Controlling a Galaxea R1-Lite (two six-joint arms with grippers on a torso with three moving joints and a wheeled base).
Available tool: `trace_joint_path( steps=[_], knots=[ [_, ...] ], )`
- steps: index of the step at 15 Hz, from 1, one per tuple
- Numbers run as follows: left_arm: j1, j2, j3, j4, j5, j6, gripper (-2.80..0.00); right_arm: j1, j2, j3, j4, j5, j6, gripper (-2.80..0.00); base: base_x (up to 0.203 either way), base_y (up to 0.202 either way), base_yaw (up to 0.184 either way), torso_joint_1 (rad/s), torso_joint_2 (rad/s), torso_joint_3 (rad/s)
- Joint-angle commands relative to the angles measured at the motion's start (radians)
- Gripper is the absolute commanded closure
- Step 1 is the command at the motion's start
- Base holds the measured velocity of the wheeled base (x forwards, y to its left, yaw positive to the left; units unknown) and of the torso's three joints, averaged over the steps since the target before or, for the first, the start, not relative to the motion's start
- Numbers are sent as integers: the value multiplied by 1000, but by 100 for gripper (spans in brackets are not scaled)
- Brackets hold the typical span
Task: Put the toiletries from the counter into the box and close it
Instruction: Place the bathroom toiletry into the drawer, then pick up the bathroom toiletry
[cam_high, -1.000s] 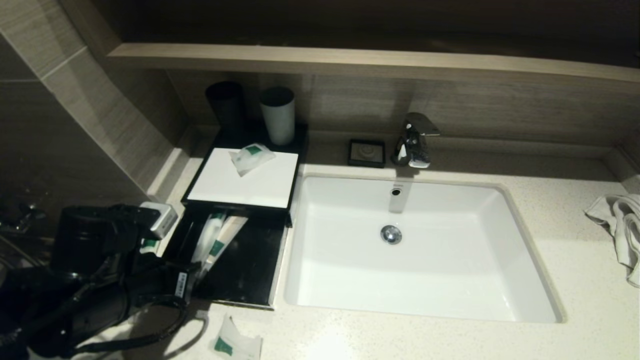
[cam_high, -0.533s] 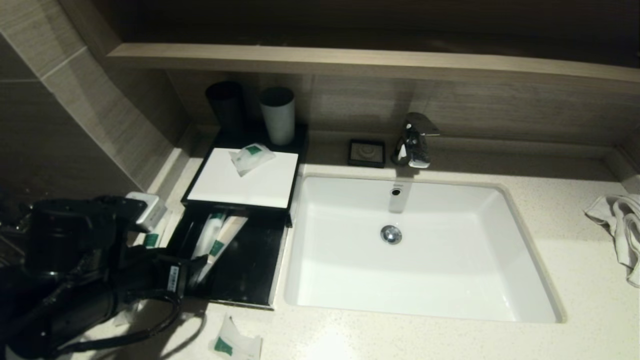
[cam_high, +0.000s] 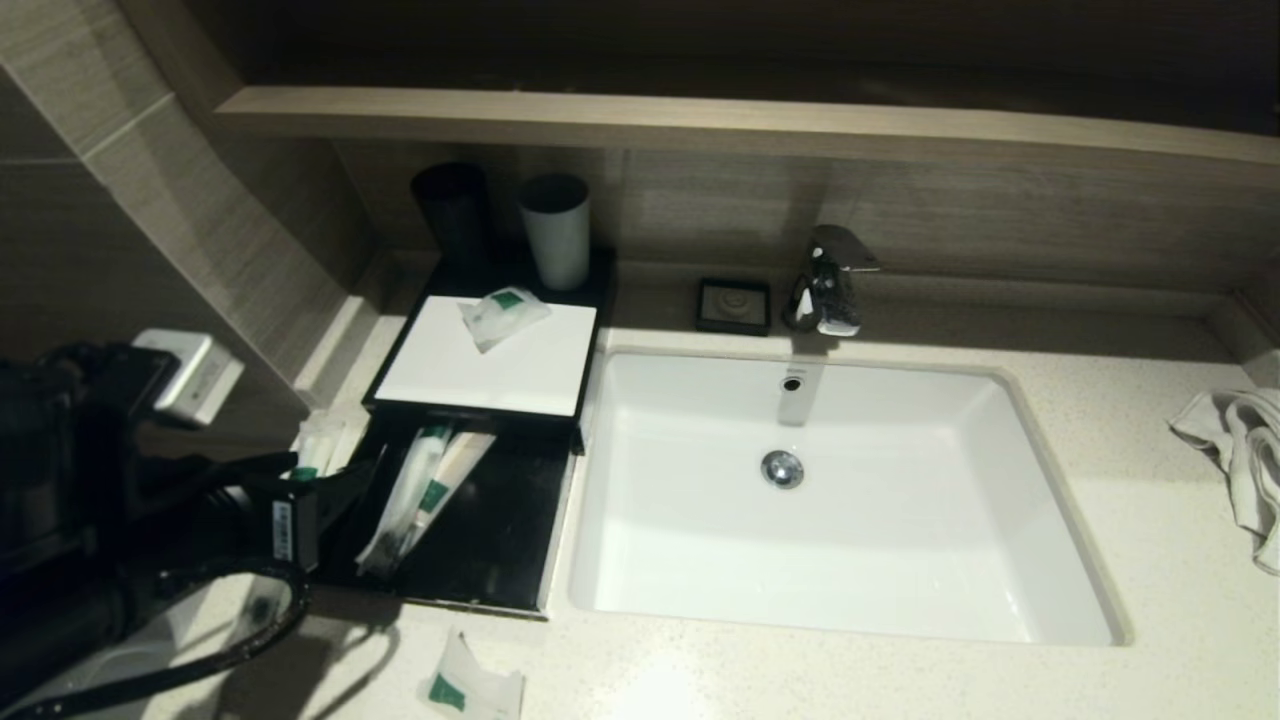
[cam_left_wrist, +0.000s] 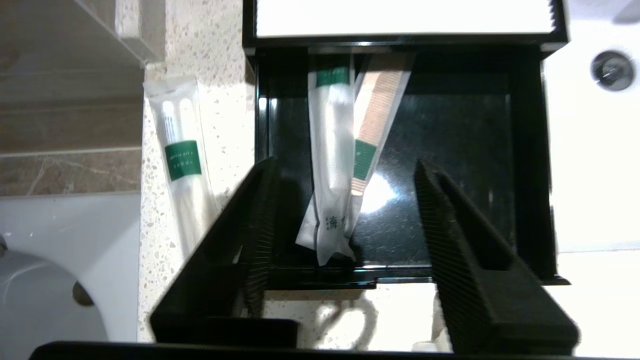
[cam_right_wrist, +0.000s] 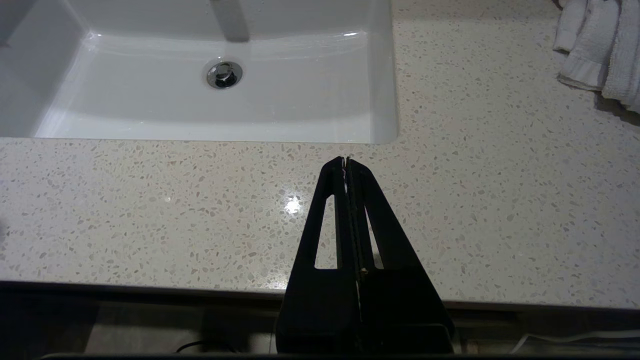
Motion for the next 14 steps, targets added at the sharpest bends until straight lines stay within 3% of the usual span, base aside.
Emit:
trace_joint_path(
  steps=[1, 5, 9, 12, 14],
  knots=[
    [-8, -70, 3, -3, -3, -1, 0, 0, 2, 0, 0, 0, 0, 0, 0, 0, 0, 0, 0, 0],
    [-86, -149, 20, 82, -5, -10, 0, 0, 2, 0, 0, 0, 1, 0, 0, 0, 0, 0, 0, 0],
    [-130, -185, 93, 83, -5, -17, 0, 0, 2, 0, 0, 0, 1, 0, 0, 0, 0, 0, 0, 0],
    [-194, -198, 118, 80, -5, -76, 0, 0, 2, 0, 0, 0, 1, 0, 0, 0, 0, 0, 0, 0],
    [-208, -202, 120, 80, -5, -77, 0, 0, 2, 0, 0, 0, 1, 0, 0, 0, 0, 0, 0, 0]
  ],
)
